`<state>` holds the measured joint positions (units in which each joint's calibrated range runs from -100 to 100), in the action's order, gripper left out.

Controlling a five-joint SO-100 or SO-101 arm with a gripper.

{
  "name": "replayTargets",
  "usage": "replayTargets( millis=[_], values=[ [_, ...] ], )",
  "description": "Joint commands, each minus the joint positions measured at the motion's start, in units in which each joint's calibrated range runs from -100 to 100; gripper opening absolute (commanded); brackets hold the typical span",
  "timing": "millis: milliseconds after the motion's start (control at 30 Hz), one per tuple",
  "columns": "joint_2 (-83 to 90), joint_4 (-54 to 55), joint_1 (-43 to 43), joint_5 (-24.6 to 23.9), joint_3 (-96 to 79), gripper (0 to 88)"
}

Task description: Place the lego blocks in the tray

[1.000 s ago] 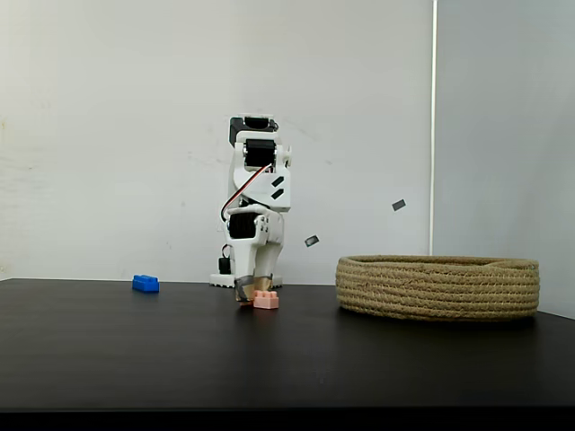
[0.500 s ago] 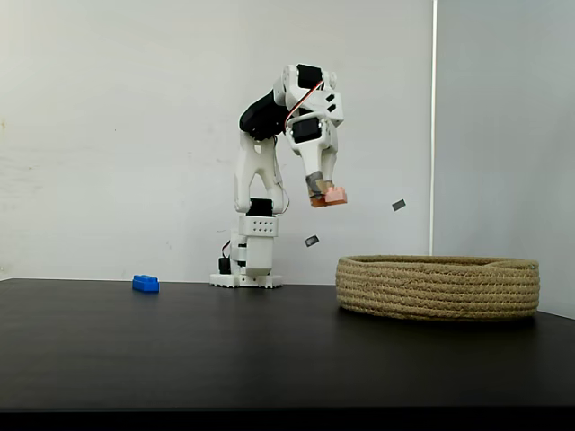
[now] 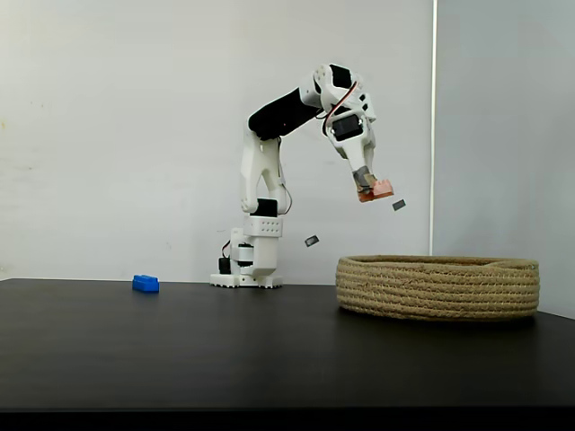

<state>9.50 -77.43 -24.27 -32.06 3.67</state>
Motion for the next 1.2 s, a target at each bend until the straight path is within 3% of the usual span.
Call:
replayTargets(
  millis=[0,133,333,500,567,700,800,933,1167],
  values=[
    [-0.47,3.66,-0.96,2.34,3.13,9.0],
    [-1.16,6.50,-0.38,4.40,-0.70,28.1],
    [-1.16,6.58,0.52,4.98,-1.16,31.5],
    [-0.64,-3.17,3.74,5.52,-1.07,35.3],
    [-0.30,-5.00,7.61,5.91,-1.16,34.2],
    [-0.30,-2.92,20.64,5.76,-3.07,21.7],
    [1.51,0.92,26.58,6.20,-12.19,28.8],
    [5.46,4.91,37.05,11.14,-23.69,39.4],
    [6.41,2.33,56.17,18.36,-26.24,42.8]
  ],
)
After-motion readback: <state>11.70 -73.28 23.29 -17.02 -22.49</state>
